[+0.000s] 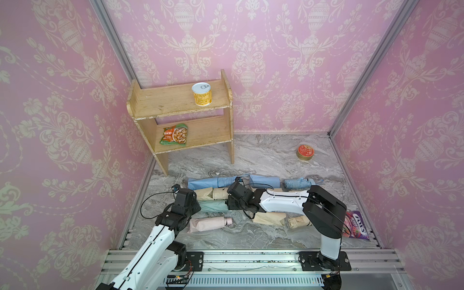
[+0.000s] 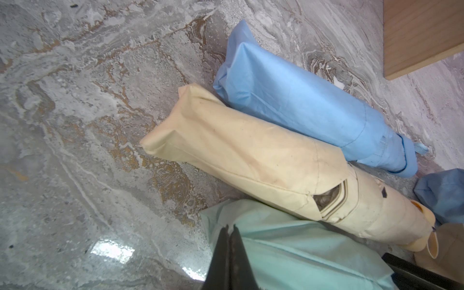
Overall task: Take umbrellas out of sleeves
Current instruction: Take out the umbrella from the umbrella sleeve.
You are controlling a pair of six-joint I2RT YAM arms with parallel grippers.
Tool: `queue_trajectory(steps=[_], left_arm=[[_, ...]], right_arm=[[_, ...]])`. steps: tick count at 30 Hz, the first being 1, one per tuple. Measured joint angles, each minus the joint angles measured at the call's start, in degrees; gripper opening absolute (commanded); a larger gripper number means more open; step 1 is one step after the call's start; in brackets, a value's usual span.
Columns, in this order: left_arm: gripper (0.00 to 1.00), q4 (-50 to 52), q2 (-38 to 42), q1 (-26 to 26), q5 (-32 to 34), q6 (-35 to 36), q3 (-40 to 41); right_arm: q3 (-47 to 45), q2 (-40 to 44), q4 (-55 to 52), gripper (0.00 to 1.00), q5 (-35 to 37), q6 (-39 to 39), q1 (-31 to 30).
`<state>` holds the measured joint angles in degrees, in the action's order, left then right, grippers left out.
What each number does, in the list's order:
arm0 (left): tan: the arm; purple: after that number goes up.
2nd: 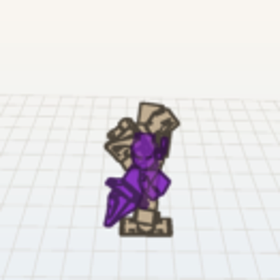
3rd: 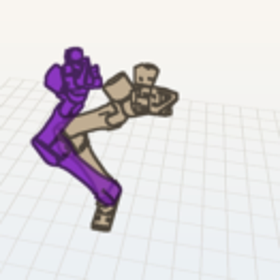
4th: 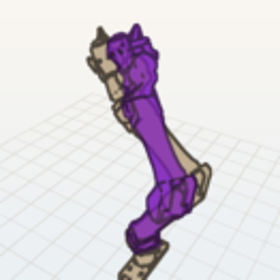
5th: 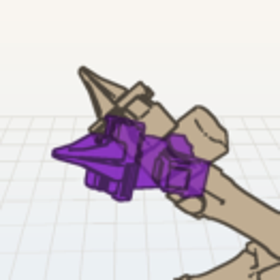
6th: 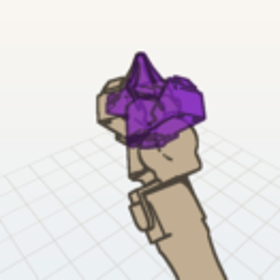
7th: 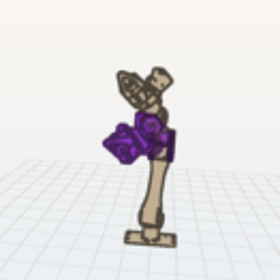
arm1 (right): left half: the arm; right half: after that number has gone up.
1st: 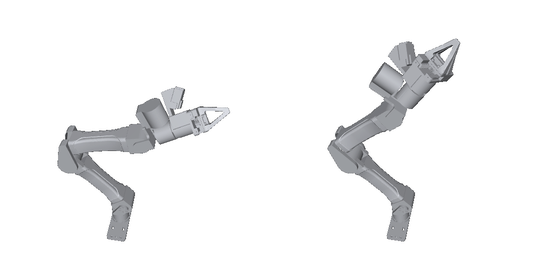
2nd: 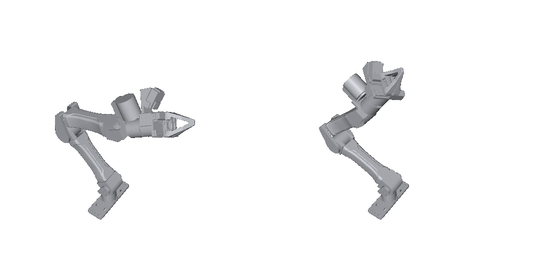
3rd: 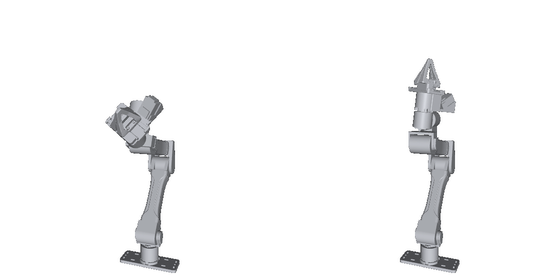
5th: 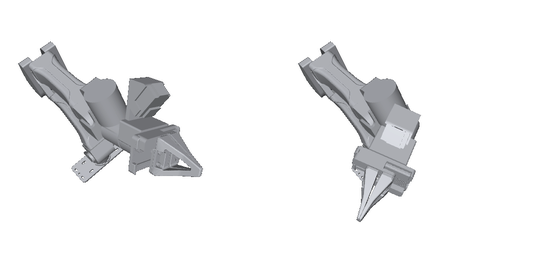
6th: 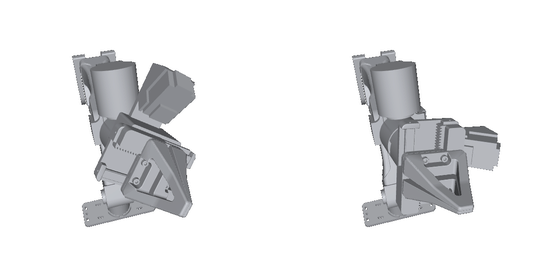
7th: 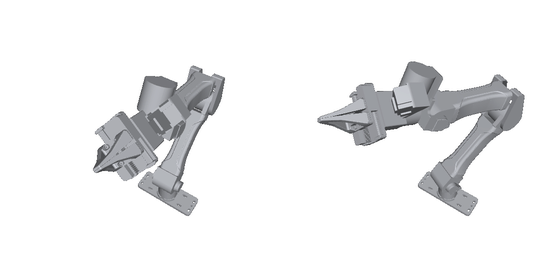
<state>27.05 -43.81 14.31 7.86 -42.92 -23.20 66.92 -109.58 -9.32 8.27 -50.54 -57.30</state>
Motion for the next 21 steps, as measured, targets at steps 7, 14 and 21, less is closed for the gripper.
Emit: queue_trajectory(steps=[7,14,21], left_arm=[[0.0,-0.24,-1.7,-0.22,0.02,0.0,-0.35],[0.0,-0.22,-1.6,-0.28,0.04,0.2,-0.37],[0.0,0.0,-0.07,-0.57,0.26,0.42,-0.37]], right_arm=[[0.02,-0.13,0.09,0.6,0.26,-0.35,0.0],[0.0,-0.13,0.26,0.6,0.28,-0.35,0.02],[-1.11,-0.04,2.08,0.6,0.52,-0.5,0.02]])
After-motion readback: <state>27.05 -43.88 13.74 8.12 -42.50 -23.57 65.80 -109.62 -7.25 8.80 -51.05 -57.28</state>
